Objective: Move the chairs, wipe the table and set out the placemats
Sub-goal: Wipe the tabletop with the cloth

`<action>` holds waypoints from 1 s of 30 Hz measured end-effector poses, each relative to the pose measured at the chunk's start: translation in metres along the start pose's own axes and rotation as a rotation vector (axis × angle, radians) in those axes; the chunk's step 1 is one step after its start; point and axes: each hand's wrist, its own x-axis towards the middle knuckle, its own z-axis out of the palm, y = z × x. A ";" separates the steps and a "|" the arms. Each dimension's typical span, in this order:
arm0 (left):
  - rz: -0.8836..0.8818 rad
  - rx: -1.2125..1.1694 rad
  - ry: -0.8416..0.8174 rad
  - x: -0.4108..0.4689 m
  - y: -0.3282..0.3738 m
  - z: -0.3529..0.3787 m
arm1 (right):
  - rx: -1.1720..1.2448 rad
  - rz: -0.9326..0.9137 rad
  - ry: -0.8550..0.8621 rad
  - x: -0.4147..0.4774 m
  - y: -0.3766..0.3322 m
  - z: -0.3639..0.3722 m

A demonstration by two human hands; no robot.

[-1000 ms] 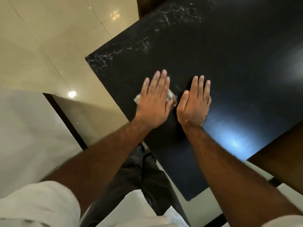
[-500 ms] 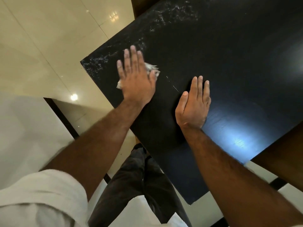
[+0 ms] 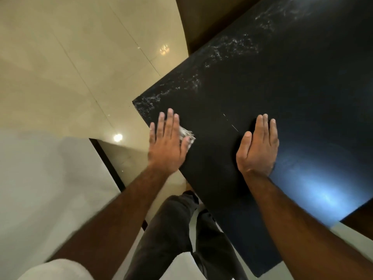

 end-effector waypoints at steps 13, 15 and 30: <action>-0.086 -0.052 0.088 0.156 -0.074 -0.044 | -0.113 0.031 -0.043 0.002 -0.013 -0.001; -0.021 -0.046 0.093 0.169 -0.063 -0.046 | -0.137 0.029 -0.063 0.002 -0.015 -0.001; 0.583 0.032 -0.038 0.127 -0.043 -0.035 | -0.226 0.085 -0.087 0.008 -0.026 -0.002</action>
